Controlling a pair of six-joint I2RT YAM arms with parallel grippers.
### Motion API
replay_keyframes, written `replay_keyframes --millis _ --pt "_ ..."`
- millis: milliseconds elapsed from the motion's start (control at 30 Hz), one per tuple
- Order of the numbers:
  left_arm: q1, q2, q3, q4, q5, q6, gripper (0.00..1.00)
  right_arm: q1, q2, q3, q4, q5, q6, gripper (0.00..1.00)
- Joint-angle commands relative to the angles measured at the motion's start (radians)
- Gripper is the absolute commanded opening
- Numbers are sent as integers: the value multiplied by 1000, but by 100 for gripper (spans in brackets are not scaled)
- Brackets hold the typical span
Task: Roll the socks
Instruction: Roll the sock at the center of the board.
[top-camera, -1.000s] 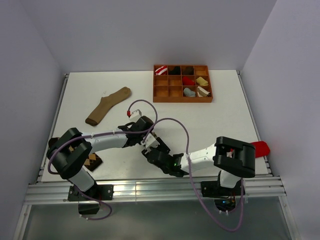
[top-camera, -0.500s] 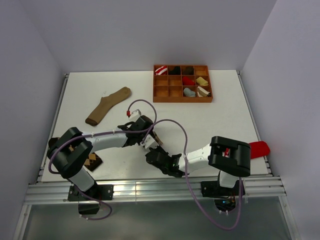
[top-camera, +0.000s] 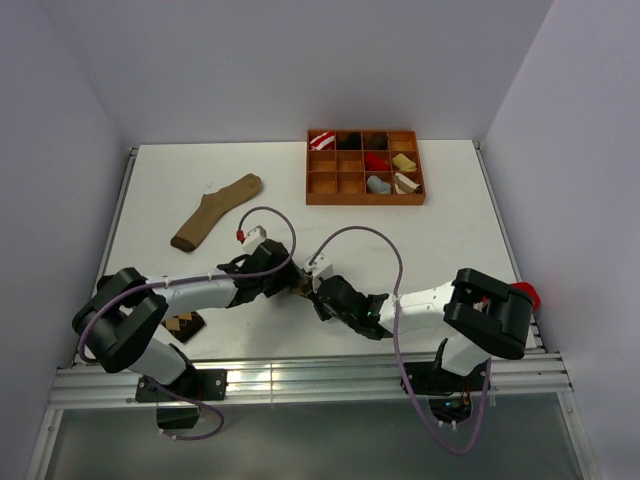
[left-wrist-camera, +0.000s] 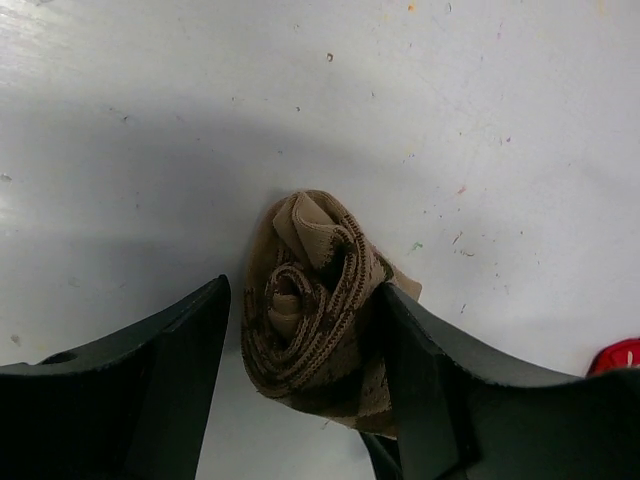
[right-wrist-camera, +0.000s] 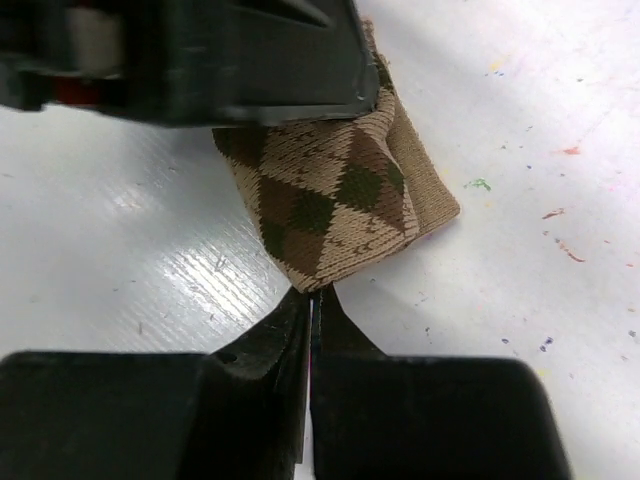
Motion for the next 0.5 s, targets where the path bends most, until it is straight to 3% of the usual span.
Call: replay_keyframes --millis 0,200,467 --pt "1 -37 -54 62 45 -11 66 -60 -44 -18 68 -132 57 0" --pt "4 2 -48 76 65 3 63 -120 -78 -27 73 -271 90 0" --pt "4 116 13 27 120 46 53 -178 -61 8 37 -307 142 0"
